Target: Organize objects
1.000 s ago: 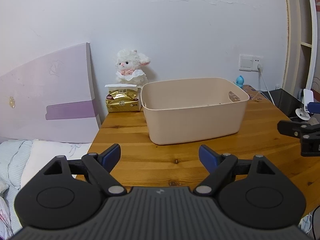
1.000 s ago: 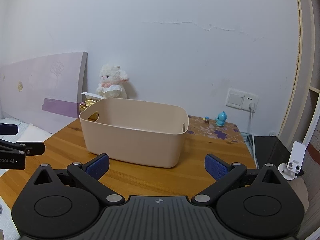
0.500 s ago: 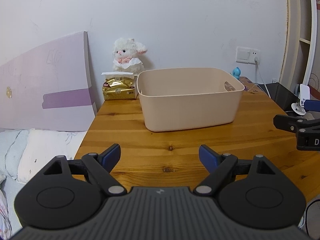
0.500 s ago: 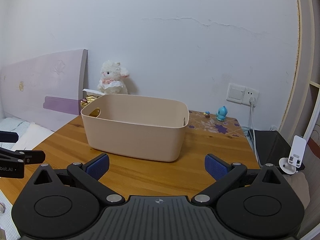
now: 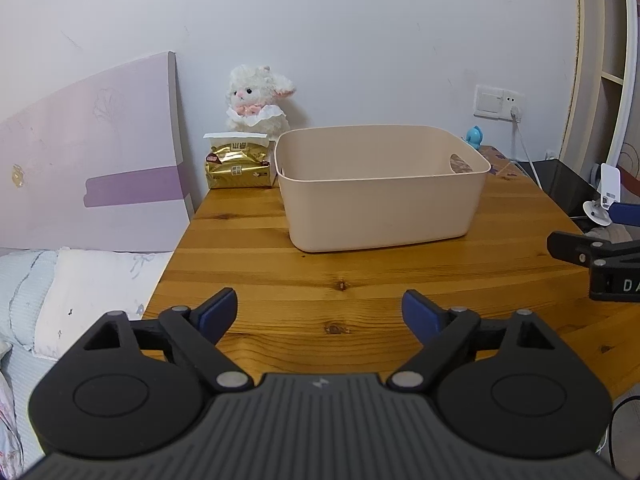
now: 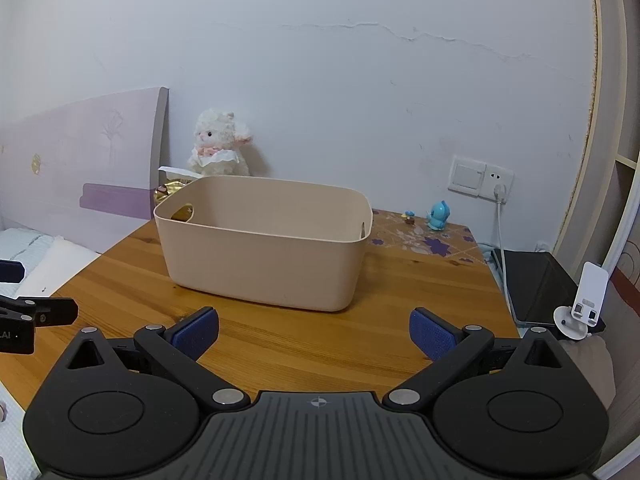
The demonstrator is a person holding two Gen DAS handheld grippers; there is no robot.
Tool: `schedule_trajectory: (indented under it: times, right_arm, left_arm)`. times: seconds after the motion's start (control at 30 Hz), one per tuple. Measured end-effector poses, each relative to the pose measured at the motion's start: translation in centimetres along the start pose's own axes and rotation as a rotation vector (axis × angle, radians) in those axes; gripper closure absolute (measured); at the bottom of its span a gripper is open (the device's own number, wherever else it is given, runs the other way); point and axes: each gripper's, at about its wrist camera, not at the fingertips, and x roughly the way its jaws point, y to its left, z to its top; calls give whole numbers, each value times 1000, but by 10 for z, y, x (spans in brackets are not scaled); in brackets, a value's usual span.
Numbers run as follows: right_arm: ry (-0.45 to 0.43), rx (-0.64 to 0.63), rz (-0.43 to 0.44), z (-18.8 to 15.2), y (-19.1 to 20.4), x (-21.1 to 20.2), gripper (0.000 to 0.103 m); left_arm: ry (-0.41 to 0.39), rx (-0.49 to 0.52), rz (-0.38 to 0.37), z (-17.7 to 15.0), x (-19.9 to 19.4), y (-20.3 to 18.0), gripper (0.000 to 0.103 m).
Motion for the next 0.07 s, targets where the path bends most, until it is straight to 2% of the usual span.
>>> schedule_trajectory:
  times: [0.07]
  right_arm:
    - [7, -2, -1, -1, 1, 2, 0]
  left_arm:
    - [3, 2, -5, 0, 1, -1, 12]
